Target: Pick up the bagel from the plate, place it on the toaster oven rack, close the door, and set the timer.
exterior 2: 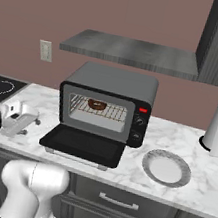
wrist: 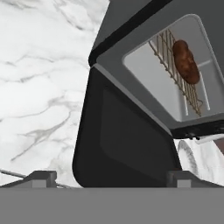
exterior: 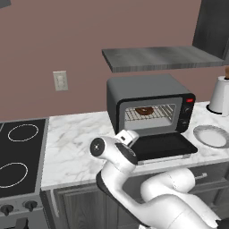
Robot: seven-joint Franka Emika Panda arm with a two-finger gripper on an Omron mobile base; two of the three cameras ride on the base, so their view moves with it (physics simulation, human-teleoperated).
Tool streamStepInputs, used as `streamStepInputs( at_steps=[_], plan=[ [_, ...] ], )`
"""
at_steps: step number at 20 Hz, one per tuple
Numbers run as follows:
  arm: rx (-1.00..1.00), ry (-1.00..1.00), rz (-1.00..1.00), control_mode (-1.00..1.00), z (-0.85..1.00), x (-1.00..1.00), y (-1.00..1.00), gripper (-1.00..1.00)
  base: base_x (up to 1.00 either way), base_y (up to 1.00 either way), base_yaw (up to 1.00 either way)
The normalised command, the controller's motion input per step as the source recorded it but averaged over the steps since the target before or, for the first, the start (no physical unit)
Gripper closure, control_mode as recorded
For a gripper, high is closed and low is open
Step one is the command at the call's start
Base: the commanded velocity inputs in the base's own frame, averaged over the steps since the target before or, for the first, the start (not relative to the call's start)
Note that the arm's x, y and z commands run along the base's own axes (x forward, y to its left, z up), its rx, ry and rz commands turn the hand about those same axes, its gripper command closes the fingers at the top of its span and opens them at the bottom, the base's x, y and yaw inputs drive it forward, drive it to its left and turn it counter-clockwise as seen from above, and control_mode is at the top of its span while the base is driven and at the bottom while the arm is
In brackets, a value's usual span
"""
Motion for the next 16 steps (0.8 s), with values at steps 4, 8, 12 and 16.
streamStepInputs(
  at_steps=[4, 8, 12, 16],
  plan=[
    [-0.19, 0.08, 0.00, -1.00, -0.10, 0.28, 0.00, -1.00, 0.00, 0.00, 0.00],
    [-0.11, 0.18, -0.01, -1.00, -0.23, 0.22, 0.00, -1.00, 0.00, 0.00, 0.00],
    [-0.06, 0.17, -0.02, -1.00, -0.25, 0.26, 0.00, -1.00, 0.00, 0.00, 0.00],
    [-0.08, 0.05, -0.02, -1.00, -0.30, 0.23, 0.00, -1.00, 0.00, 0.00, 0.00]
  ],
)
